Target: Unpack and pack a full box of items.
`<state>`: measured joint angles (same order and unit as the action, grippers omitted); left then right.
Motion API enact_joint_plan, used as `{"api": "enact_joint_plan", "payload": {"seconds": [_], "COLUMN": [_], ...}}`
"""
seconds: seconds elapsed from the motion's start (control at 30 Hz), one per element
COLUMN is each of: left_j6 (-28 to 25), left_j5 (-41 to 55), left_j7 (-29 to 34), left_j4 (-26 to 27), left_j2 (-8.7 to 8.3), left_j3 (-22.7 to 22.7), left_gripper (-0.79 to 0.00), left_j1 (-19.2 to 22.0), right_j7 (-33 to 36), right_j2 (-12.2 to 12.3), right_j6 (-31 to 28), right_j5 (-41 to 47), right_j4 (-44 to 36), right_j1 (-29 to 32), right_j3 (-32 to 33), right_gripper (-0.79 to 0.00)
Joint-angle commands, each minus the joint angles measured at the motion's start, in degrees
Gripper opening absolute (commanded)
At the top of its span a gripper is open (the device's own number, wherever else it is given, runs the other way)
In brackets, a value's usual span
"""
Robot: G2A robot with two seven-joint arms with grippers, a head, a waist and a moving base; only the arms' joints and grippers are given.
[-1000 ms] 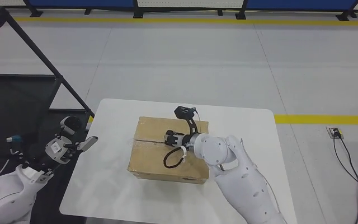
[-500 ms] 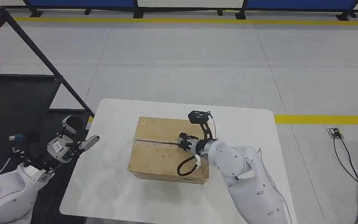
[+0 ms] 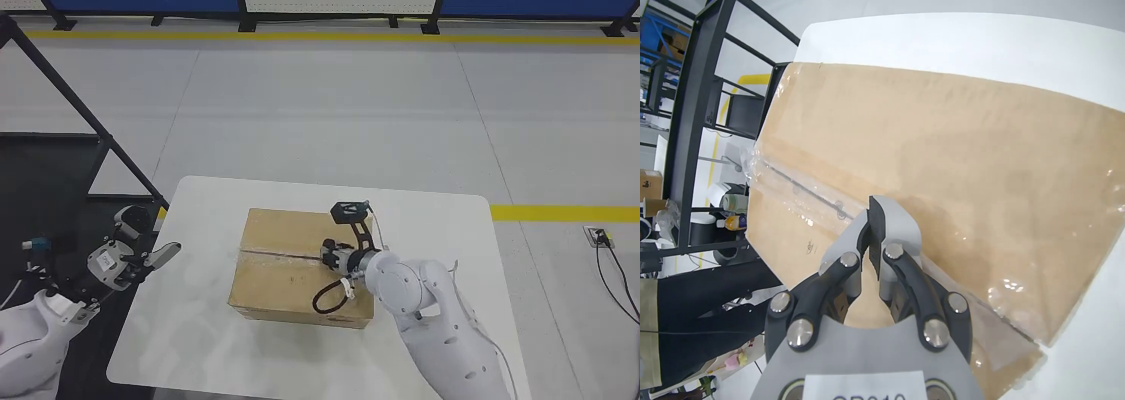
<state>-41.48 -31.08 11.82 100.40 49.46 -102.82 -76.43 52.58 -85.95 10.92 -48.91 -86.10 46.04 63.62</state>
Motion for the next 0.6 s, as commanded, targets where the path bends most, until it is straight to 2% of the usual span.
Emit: {"api": "enact_joint_plan", "payload": {"seconds": [0.0,0.23,0.4,0.57], "left_j6": [0.06,0.27,0.3,0.37], "left_j5": [-0.01,-0.25,-0.07,0.03], "left_j7": [0.08,0.23,-0.02,-0.04], "left_j4": [-0.04,-0.19,-0.76,-1.1], "left_j2": [0.01,0.08,0.15,0.19], "left_j3": [-0.1,-0.06,0.05,0.03], "left_gripper": [0.0,0.0,0.0,0.0], "left_j1": [-0.07,0.15,0.46,0.69], "right_j7": [-0.32,0.33,-1.27,0.44], "right_j2": [-0.06,-0.6,-1.09,-1.39], "right_j6": [0.64,0.28,-2.23,-0.8], "right_j5": [0.45,3.13,5.84,6.01], "right_j4": [1.16,5.43,6.68,8.41], "right_j1": [-0.92,-4.28,-5.39,-6.98], "right_j3": [0.25,-1.24,-2.8,-4.14], "right_gripper": [-0.785,-0.785,-0.785,-0.785]}}
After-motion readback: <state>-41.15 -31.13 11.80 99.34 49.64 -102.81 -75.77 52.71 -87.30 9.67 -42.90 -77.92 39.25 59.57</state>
